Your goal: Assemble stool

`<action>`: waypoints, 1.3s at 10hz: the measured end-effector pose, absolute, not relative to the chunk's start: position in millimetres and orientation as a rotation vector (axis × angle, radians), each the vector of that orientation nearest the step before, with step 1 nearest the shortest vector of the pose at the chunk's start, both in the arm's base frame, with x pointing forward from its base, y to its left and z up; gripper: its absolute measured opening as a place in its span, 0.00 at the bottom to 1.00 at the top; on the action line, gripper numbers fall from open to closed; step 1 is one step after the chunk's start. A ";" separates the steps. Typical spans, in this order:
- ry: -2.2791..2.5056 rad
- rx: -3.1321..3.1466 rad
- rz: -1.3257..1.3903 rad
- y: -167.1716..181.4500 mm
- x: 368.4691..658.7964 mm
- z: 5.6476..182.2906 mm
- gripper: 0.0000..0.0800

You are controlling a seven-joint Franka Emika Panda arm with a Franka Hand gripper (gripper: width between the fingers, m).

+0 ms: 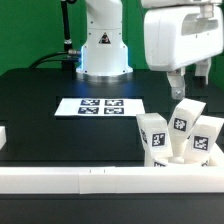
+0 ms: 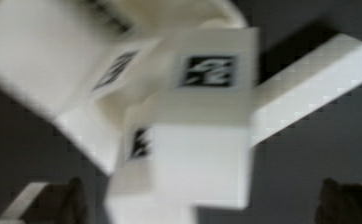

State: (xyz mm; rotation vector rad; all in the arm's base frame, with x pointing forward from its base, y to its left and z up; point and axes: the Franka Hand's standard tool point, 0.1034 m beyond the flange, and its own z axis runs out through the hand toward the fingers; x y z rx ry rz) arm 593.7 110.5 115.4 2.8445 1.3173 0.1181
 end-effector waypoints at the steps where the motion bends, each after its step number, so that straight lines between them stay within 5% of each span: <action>1: 1.333 2.829 0.100 113.2 594.2 111.3 0.81; 13: 1.272 2.860 0.080 102.7 590.0 83.7 0.81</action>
Offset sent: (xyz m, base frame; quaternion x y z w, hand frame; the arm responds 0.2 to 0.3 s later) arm -0.0052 0.0058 -0.0075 -0.0099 0.0337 -0.0038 0.9994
